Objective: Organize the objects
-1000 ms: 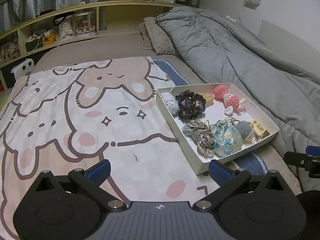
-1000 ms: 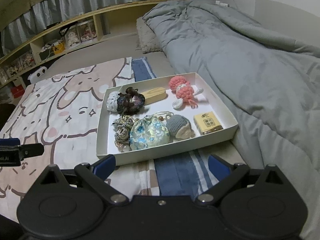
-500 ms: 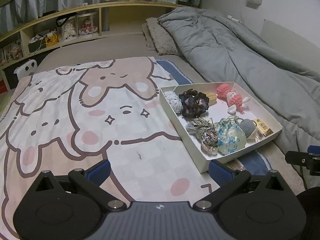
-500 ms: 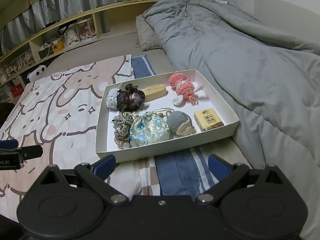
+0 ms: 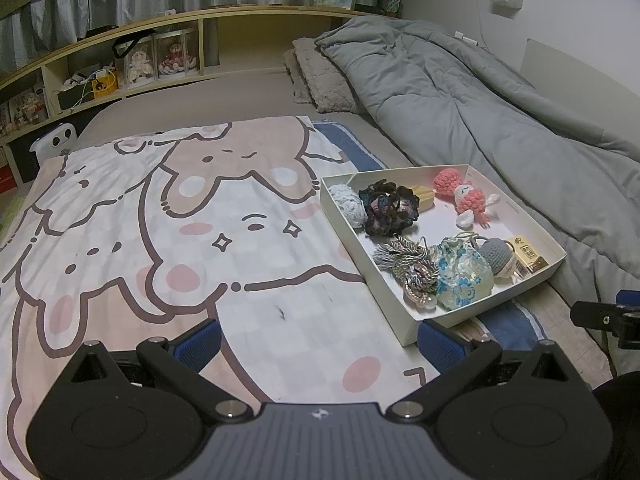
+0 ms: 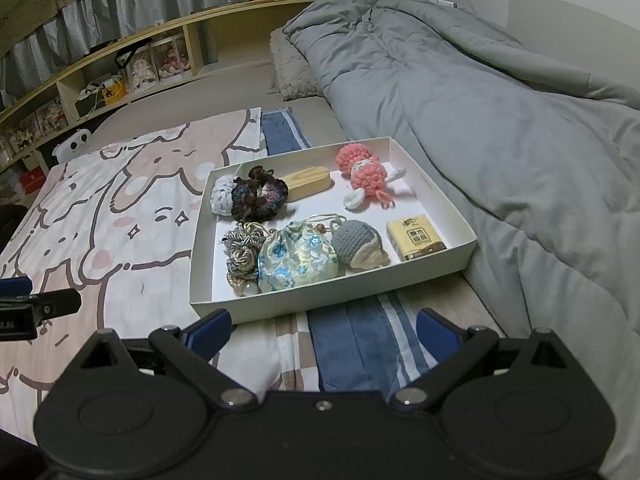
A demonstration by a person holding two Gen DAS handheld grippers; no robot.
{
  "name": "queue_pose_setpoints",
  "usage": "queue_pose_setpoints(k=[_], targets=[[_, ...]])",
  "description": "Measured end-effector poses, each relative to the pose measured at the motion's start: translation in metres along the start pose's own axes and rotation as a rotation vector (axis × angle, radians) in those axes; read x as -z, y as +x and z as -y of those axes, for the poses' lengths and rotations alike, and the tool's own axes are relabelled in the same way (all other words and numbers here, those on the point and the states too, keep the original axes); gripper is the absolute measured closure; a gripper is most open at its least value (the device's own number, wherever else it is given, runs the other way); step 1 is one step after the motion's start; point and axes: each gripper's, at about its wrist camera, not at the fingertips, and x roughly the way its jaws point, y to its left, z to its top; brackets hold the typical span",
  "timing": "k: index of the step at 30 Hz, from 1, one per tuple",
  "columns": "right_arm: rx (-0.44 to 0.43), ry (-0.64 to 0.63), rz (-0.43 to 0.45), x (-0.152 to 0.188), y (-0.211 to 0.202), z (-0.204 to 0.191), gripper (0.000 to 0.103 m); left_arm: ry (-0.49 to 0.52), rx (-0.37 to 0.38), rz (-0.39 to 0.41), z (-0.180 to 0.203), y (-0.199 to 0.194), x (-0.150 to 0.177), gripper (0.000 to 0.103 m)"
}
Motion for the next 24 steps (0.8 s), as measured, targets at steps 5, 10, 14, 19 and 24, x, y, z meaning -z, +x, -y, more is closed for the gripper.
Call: queue_pose_setpoints(k=[5, 10, 14, 19, 24], targets=[[-0.001, 0.001, 0.000, -0.0002, 0.0002, 0.0003, 0.003, 0.000, -0.001, 0.000, -0.0002, -0.0001, 0.0000, 0.000], [-0.001, 0.000, 0.000, -0.0002, 0.0004, 0.0005, 0.003, 0.000, 0.000, 0.000, -0.0002, -0.0002, 0.0000, 0.000], [-0.001, 0.000, 0.000, -0.0003, 0.0004, 0.0006, 0.003, 0.000, 0.000, 0.000, -0.0001, -0.0001, 0.0000, 0.000], [-0.001, 0.001, -0.001, -0.0004, 0.0003, 0.0006, 0.003, -0.001, 0.000, 0.002, 0.0005, -0.0005, 0.0002, 0.000], [0.000, 0.000, -0.002, 0.0015, 0.0017, 0.0000, 0.003, -0.001, 0.001, 0.002, 0.0001, -0.0013, 0.0001, 0.000]])
